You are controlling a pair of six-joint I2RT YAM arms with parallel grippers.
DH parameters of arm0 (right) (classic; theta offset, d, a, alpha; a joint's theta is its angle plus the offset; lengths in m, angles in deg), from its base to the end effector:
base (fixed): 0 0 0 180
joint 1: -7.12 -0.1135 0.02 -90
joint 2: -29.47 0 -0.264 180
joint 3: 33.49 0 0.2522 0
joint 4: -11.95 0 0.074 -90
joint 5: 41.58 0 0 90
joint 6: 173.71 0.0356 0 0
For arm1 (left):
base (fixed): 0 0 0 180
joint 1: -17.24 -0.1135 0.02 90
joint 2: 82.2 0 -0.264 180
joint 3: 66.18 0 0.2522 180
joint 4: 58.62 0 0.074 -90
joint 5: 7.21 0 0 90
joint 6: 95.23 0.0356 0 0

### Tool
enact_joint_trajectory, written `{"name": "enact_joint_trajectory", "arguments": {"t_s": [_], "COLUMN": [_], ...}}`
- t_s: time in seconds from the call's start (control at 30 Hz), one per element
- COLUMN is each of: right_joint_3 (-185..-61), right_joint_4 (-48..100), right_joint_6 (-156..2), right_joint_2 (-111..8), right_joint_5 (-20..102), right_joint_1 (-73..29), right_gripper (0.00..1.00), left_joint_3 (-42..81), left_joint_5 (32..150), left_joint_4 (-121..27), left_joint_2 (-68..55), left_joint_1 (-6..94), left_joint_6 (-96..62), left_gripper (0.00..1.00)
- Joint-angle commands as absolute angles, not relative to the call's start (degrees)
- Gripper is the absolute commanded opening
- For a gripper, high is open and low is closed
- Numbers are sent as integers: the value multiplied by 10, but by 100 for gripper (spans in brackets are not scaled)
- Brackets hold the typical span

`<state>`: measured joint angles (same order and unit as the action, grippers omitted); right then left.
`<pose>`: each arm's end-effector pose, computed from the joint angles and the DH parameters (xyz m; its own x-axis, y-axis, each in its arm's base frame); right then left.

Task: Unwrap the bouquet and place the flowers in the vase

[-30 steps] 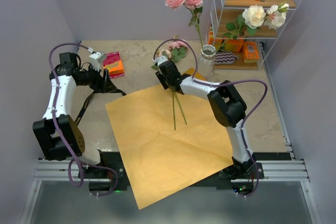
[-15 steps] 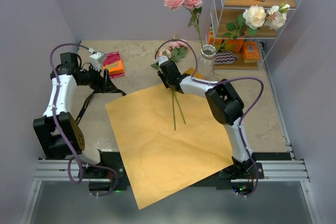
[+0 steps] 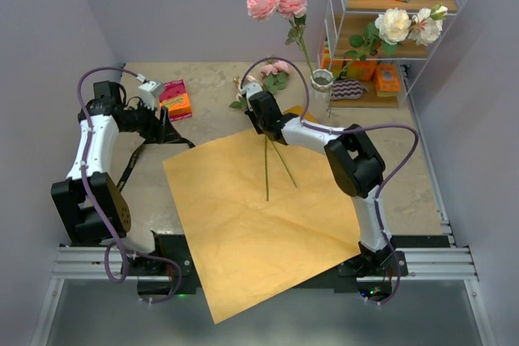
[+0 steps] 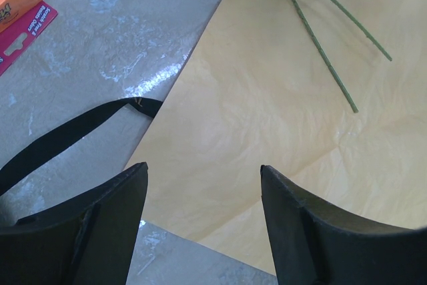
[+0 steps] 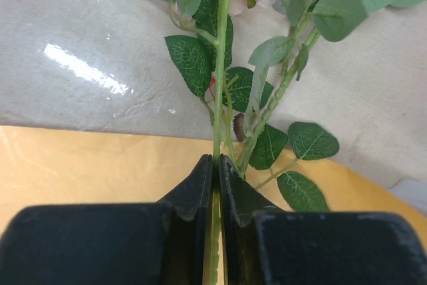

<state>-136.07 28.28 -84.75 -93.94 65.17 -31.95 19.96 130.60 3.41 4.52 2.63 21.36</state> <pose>0.3847 0.2991 0.1789 -0.4612 -0.3968 -0.7937 -0.4337 0.8811 -0.1885 0.2990 0.0507 0.2876 -0.6965 0.1291 -0.7058 0.5280 0.7583 -0.3824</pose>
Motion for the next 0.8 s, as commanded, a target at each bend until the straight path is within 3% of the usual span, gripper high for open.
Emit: {"name": "enact_joint_trajectory", "arguments": {"t_s": [0.0, 0.37, 0.77], "right_joint_3": [-1343, -1259, -1243], "right_joint_4": [244, 168, 54], "right_joint_6": [-841, -862, -964], "right_joint_2": [-867, -757, -486], "right_joint_5": [634, 562, 539], "right_joint_1": [-329, -388, -400], "right_gripper": [6, 3, 0], "left_joint_3": [206, 200, 204], "left_joint_5": [1324, 1325, 1327], "left_joint_4": [27, 32, 37], "left_joint_2": [44, 36, 25], "left_joint_1": [25, 25, 25], "left_joint_6": [213, 219, 219], "left_gripper": [73, 73, 73]}}
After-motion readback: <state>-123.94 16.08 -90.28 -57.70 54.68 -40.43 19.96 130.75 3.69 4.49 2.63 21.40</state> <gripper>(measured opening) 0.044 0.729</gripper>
